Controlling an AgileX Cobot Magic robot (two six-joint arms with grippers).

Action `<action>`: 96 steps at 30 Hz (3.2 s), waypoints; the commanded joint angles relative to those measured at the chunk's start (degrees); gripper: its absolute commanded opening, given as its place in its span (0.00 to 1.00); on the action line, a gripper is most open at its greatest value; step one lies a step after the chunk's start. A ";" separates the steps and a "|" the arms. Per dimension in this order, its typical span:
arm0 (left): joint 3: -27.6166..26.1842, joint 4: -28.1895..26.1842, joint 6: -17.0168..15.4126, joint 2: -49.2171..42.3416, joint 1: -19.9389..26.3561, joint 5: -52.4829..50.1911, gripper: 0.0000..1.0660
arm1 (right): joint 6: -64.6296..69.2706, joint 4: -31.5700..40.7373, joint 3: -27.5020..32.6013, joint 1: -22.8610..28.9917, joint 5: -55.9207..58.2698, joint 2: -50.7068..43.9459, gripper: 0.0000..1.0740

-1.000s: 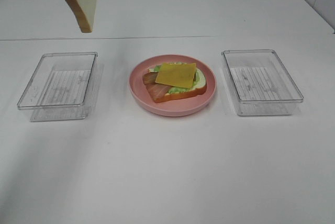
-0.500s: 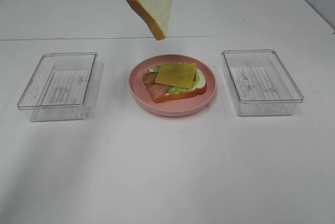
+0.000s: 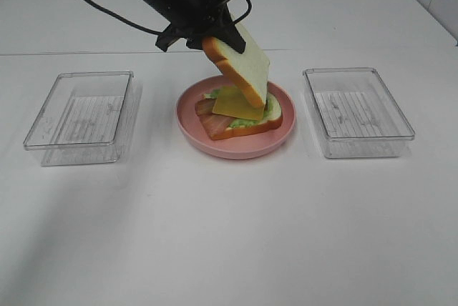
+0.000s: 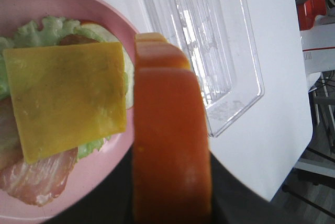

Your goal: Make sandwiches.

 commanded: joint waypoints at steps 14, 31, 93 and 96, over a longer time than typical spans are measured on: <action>-0.17 -4.53 0.80 6.42 -0.40 -5.33 0.00 | -0.52 0.11 0.11 -0.29 -0.17 -2.01 0.92; -0.97 0.69 -2.81 8.59 -0.40 -5.56 0.33 | -0.52 0.11 0.11 -0.29 -0.17 -2.01 0.92; 70.19 50.02 -19.82 -75.23 3.04 4.87 0.95 | -0.52 0.17 0.11 -0.29 -0.17 -2.01 0.92; 75.29 50.08 -19.82 -82.85 3.04 3.67 0.95 | -0.52 0.17 0.11 -0.29 -0.17 -2.01 0.92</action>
